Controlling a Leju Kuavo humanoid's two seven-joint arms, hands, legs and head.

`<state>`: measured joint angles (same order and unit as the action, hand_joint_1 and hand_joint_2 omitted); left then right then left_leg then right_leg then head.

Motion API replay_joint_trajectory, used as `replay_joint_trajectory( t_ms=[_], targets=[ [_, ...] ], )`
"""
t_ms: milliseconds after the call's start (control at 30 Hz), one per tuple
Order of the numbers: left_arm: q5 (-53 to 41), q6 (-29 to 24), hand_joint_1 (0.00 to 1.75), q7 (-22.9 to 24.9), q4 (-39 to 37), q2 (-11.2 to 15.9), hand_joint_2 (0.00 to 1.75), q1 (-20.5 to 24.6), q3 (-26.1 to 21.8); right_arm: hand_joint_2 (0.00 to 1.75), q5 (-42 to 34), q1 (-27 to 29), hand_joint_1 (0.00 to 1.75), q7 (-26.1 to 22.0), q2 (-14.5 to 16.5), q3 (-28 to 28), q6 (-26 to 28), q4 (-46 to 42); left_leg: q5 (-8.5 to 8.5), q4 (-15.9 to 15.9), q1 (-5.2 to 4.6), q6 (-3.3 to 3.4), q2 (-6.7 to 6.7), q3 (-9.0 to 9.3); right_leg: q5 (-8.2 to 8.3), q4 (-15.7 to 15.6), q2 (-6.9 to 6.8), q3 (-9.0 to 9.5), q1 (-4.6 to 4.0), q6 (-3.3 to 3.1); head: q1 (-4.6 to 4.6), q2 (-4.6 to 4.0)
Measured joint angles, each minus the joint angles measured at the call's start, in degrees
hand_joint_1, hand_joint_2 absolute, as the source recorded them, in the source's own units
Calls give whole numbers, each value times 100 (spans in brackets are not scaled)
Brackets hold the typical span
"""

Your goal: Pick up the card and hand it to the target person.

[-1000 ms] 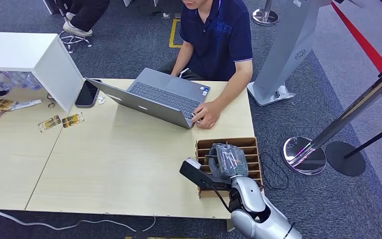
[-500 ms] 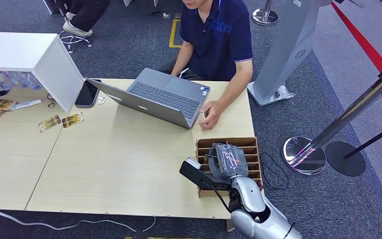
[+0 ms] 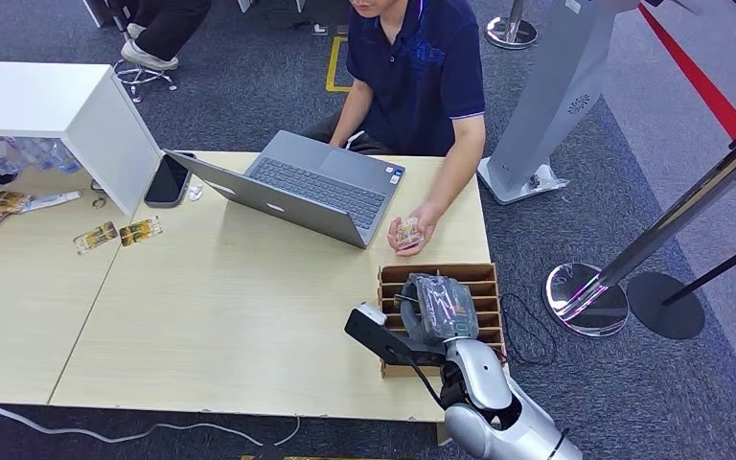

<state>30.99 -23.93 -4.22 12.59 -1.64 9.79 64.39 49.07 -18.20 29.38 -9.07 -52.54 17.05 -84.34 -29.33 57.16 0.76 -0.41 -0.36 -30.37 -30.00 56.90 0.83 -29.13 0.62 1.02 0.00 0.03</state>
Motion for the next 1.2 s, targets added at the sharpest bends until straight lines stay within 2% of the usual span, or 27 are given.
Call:
replay_joint_trajectory(
  t_ms=[333, 500, 800, 933, 1200],
  targets=[
    [31, -30, 0, -53, 0, 4, 0, -32, -1, 175, 378, -15, 136, 245, -116, 37, -198, -548, 0, 0, 0, 0, 0, 0, 0, 0, 0, 0, 0, 0, 0, -1],
    [78, -57, 0, -128, 0, 8, 0, -71, -13, 175, 396, -128, 136, 400, -306, 114, -469, -1207, 0, 1, -1, 0, 0, 1, 0, 0, 1, -1, 1, 0, 1, -1],
    [105, -76, 0, -180, 0, 20, 0, -97, -22, 175, 543, -334, 134, 597, -682, 336, -502, -2347, 0, 2, -1, 0, 0, 0, 0, 0, 1, -1, 1, 0, 1, -1],
    [104, -74, 0, -181, 0, 20, 0, -97, -24, 175, 554, -402, 140, 680, -824, 430, -522, -2671, 0, 2, -1, 0, 0, 0, 0, 0, 1, -1, 1, 0, 0, -1],
    [4, -14, 0, -133, 0, 19, 0, -80, -23, 175, 654, -627, 138, 867, -998, 574, -617, -2948, 0, 2, -1, 0, 0, 1, 0, 0, 1, 0, 1, 0, 0, -1]
  ],
)
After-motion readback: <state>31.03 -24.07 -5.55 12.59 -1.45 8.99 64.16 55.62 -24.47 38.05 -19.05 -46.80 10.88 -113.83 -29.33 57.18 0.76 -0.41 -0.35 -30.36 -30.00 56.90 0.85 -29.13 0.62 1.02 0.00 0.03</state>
